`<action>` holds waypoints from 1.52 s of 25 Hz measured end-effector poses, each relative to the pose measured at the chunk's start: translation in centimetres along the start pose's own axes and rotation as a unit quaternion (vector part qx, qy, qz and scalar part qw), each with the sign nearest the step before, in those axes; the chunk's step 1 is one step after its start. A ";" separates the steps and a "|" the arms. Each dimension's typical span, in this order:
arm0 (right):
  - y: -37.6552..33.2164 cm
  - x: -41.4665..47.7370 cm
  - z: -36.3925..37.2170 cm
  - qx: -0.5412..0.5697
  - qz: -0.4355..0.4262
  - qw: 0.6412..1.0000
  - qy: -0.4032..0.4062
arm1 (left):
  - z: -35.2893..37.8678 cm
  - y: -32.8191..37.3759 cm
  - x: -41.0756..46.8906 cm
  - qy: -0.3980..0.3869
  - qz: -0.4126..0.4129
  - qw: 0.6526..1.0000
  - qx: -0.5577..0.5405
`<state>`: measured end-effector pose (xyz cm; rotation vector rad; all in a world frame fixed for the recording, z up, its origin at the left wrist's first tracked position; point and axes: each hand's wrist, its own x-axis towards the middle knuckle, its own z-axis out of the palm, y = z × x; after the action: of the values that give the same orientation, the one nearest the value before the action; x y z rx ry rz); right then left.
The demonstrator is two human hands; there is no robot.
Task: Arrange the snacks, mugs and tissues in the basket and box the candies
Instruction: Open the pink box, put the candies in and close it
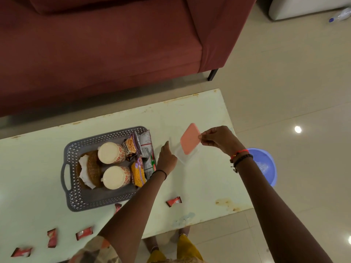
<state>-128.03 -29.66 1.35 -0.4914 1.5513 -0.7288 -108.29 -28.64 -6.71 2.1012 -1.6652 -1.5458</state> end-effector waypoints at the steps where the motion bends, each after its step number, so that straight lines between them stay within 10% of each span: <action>1: -0.9 0.0 -0.1 0.013 -0.019 1.000 -0.005 | -0.2 0.1 0.2 0.008 0.006 1.000 0.009; 5: -3.0 2.1 1.1 -0.106 -0.118 0.984 0.078 | -0.5 0.3 0.9 0.028 0.021 0.999 0.030; 9: -0.9 5.4 4.0 -0.427 -0.219 0.860 0.173 | -0.4 0.5 1.6 0.030 0.030 0.998 0.045; 14: 3.5 8.4 4.7 -0.619 -0.218 0.748 0.097 | 0.1 0.2 2.7 0.035 0.065 0.996 0.055; 29: 5.5 2.1 10.6 -0.358 -0.151 0.916 0.103 | -2.1 -0.8 -2.6 0.145 0.102 0.982 -0.067; 38: 7.2 -5.4 24.5 -0.331 -0.196 0.923 0.029 | -11.1 -11.4 -11.7 0.366 0.083 0.900 -0.222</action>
<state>-102.44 -24.80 -0.04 -1.3220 1.7636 -0.4962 -91.57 -20.60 0.01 1.8727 -1.0591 -0.8033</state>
